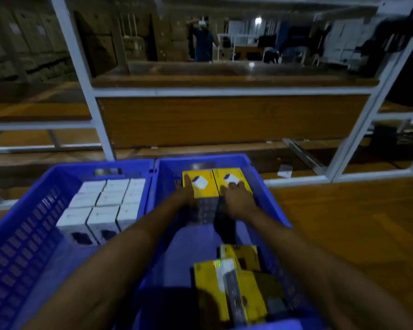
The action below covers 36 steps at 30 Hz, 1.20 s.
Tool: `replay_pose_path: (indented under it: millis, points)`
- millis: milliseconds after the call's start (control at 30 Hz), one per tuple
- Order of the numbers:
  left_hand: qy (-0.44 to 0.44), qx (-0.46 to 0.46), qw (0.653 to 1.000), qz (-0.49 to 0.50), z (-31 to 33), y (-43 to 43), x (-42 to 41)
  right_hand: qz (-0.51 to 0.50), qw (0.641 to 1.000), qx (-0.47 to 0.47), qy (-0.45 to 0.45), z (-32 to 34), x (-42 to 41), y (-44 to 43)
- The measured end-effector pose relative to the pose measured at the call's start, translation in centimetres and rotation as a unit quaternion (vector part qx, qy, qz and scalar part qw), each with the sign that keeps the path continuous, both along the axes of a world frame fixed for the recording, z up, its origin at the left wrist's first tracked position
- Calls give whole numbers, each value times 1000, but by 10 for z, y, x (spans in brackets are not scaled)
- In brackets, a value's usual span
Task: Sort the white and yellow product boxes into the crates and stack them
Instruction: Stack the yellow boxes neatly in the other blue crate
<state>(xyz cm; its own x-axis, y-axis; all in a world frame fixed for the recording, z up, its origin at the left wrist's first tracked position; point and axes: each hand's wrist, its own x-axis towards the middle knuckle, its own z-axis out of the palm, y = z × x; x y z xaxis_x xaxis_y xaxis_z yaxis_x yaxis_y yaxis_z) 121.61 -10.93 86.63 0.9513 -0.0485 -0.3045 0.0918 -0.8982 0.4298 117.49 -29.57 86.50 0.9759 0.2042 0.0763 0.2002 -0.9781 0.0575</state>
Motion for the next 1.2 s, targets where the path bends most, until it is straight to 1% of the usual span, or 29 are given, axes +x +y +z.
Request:
replay_pose_path:
  millis: [33,67,133,167,200,233,267,333,367,400,467,600,633,700,800,833,900,933,967,1000,1067,1133,1167,1200]
  points:
    - [-21,23,999,20,-2,-3,-5,5,999,32,31,1,-3,-3]
    - [-62,57,996,29,-1,-6,-12,2,996,68,53,2,-7,-5]
    - [-142,136,980,17,2,-7,-30,0,991,124,54,0,-18,-11]
    - [-154,153,976,-3,2,-6,-35,7,988,146,57,-2,-26,-14]
    - [-141,163,976,-41,5,-5,-42,18,982,168,80,-3,-34,-17]
    - [-103,162,977,-96,5,-6,-48,31,975,184,118,-4,-41,-20]
    - [-47,146,976,-155,6,-8,-52,40,968,181,169,-3,-49,-21]
    - [88,95,969,-208,10,-13,-67,37,945,145,289,4,-63,-20]
    - [142,84,961,-224,12,-17,-76,38,928,128,347,6,-68,-19]
    - [170,84,952,-241,13,-21,-84,42,910,109,397,6,-71,-18]
    - [179,99,938,-279,18,-32,-97,53,883,88,459,3,-78,-15]
    - [246,125,909,-313,10,-54,-116,39,851,134,507,11,-85,-20]
    - [250,131,905,-318,6,-58,-117,35,843,145,517,12,-86,-22]
    - [252,140,901,-324,3,-59,-121,44,830,126,542,13,-90,-22]
    - [279,134,899,-311,0,-58,-122,80,839,23,537,10,-94,-20]
    - [276,140,898,-314,1,-57,-124,79,842,8,534,11,-95,-20]
    - [256,162,895,-328,6,-55,-128,80,847,30,525,14,-96,-21]
    - [246,158,898,-330,8,-54,-128,80,851,63,515,17,-96,-23]
    - [236,134,906,-324,11,-52,-126,75,855,107,502,21,-97,-27]
    - [219,95,921,-307,14,-50,-123,64,855,163,488,25,-97,-31]
    - [168,-13,955,-246,20,-44,-114,39,854,281,436,29,-94,-41]
    - [105,-122,974,-162,23,-36,-102,-1,838,390,382,28,-90,-47]
    - [79,-178,974,-113,24,-33,-97,-24,825,438,356,28,-88,-47]
    - [63,-243,966,-61,26,-32,-93,-45,808,485,331,28,-86,-47]
